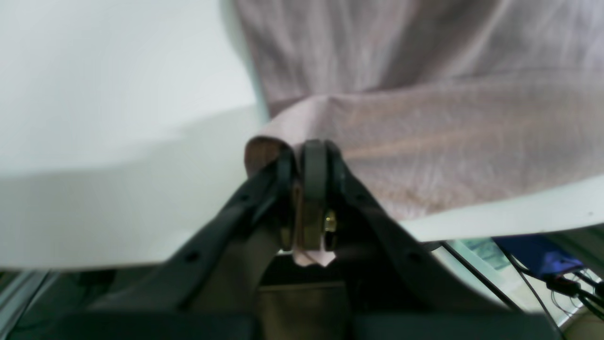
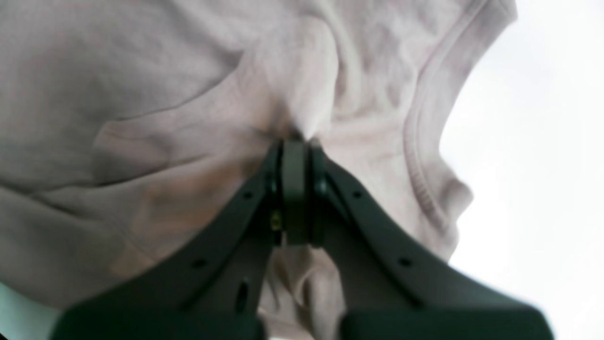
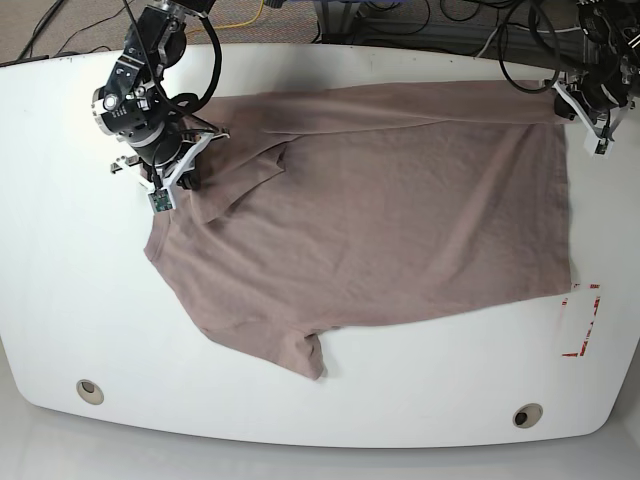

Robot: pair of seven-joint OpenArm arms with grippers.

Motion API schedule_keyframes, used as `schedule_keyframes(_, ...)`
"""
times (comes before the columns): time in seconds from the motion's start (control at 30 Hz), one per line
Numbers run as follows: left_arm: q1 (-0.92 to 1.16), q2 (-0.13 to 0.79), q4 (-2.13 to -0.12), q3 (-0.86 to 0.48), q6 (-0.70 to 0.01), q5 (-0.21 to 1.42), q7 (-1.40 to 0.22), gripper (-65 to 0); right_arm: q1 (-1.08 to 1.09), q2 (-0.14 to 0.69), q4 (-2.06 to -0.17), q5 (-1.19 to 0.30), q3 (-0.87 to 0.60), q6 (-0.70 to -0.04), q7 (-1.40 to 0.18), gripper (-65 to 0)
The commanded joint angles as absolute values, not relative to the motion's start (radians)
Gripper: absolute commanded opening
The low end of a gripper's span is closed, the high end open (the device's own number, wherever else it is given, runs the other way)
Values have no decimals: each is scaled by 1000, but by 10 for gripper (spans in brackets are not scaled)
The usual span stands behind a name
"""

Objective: Layout the t-shirt on the table in an organized manner, then fold the t-shirt properly
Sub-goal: 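Drag the grasped fabric with both grippers, straightening the shirt body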

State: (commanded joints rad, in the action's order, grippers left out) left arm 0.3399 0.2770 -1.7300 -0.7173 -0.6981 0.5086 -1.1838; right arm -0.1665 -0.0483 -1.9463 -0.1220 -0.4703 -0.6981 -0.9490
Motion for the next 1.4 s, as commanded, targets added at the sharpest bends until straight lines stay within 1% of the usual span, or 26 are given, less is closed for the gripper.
schedule_keyframes(0.23, 346, 278, -1845, -719, -698, 510, -1184, -649, -168, -48, -1952, -124, -472, -698, -949, -650)
schedule_keyframes(0.33, 346, 302, -1859, -714, -698, 512, -1184, -649, -180, -48, -1952, -125, -473, -698, -949, -650)
schedule_keyframes(0.7, 337, 358, -1859, -714, -698, 513, -1182, -649, -179, -45, -1988, -127, -476, -698, -949, -650)
schedule_keyframes(0.9, 282, 357, -1857, -705, -698, 512, -1182, -647, -147, -47, -2002, -127, -476, -698, -947, -650)
schedule_keyframes(1.17, 214, 357, -1854, -625, -698, 507, -1182, -647, -87, -44, -1997, -127, -473, -698, -947, -650)
schedule_keyframes(1.4, 177, 358, -1851, -599, -698, 506, -1181, -646, -42, -41, -1995, -122, -470, -698, -947, -650)
